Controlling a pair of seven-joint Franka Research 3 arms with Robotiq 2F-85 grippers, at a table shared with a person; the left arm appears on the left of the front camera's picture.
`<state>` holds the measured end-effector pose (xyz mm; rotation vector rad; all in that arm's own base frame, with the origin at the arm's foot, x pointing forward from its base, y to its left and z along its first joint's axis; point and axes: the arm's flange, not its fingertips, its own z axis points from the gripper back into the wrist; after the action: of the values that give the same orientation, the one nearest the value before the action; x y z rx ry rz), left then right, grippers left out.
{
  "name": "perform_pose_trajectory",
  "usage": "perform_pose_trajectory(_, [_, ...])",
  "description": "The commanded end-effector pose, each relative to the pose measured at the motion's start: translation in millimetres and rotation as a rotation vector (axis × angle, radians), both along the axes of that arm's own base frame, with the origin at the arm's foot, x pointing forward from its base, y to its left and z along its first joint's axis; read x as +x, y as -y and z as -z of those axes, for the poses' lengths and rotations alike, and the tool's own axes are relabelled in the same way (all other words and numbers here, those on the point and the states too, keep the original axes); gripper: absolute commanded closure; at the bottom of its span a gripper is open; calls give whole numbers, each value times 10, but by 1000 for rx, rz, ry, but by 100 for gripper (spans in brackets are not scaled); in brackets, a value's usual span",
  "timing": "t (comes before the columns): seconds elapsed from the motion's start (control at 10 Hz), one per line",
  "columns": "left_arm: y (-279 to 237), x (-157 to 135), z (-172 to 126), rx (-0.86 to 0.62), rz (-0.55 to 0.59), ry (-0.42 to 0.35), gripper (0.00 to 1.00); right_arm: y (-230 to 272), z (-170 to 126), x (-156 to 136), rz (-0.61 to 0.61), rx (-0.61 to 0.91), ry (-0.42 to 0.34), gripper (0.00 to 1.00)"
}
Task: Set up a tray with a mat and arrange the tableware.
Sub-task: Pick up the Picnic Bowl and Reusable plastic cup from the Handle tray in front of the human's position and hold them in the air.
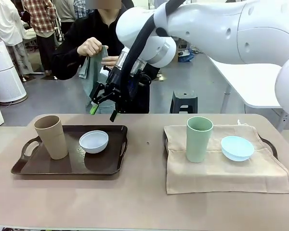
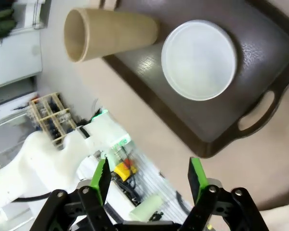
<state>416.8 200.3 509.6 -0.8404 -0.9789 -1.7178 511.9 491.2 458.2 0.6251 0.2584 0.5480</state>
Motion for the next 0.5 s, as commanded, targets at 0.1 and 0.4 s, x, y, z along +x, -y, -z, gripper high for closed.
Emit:
perform_pose_trajectory(0.1, [170, 71, 147, 63, -261, -278, 0, -315, 228, -68, 118, -223, 218, 16])
perform_pose_trajectory(0.4, [271, 265, 503, 171, -351, -412, 0, -415, 370, -160, -84, -242, 256, 16])
